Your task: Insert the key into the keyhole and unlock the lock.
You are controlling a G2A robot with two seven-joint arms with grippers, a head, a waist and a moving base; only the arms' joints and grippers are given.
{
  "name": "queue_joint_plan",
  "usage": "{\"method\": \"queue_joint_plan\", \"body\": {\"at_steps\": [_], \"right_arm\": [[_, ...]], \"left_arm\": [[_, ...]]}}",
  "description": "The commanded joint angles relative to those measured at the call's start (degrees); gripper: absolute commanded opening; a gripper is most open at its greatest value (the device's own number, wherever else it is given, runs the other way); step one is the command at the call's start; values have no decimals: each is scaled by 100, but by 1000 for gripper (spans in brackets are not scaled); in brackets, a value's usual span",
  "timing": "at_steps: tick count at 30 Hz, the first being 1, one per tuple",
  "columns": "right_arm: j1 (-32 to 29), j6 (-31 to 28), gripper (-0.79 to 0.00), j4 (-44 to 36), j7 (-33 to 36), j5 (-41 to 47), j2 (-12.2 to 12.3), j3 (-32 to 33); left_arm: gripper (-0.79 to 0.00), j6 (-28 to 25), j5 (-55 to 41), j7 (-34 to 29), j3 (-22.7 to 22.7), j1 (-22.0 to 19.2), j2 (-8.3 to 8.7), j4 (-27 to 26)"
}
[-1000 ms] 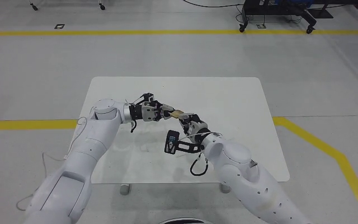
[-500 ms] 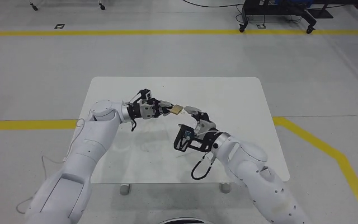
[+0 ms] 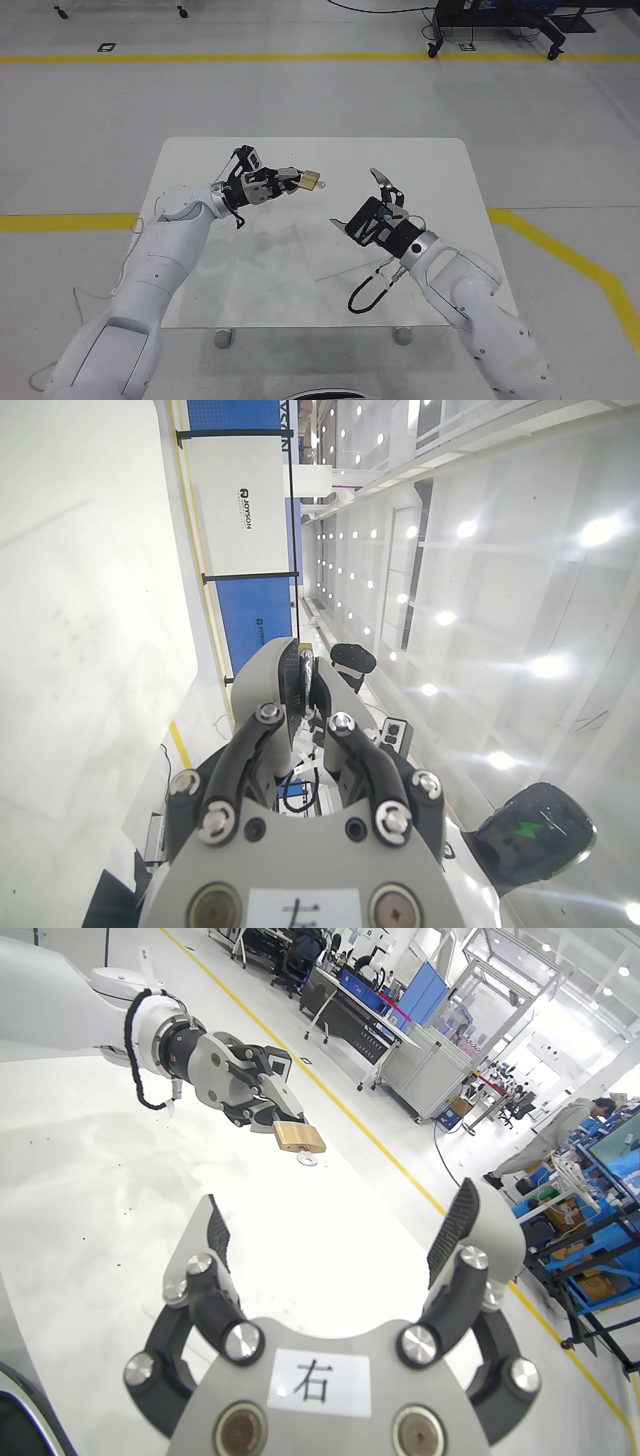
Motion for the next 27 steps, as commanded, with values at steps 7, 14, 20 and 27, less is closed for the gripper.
{"method": "queue_joint_plan", "body": {"at_steps": [7,14,20,27], "right_arm": [[193,-1599,-443,269,-139,-29,102,-55],[347,-1820,-477,404,-514,-194,137,-109],[420,-1632,-610,504,-743,-423,145,-193],[446,-1572,-785,540,-904,-546,163,-255]], "left_arm": [[-785,-963,462,365,-295,520,132,-860],[-785,-1004,466,139,-519,806,229,-1267],[-785,-1002,571,75,-531,905,256,-1418],[-785,-1012,606,-4,-551,983,281,-1514]]}}
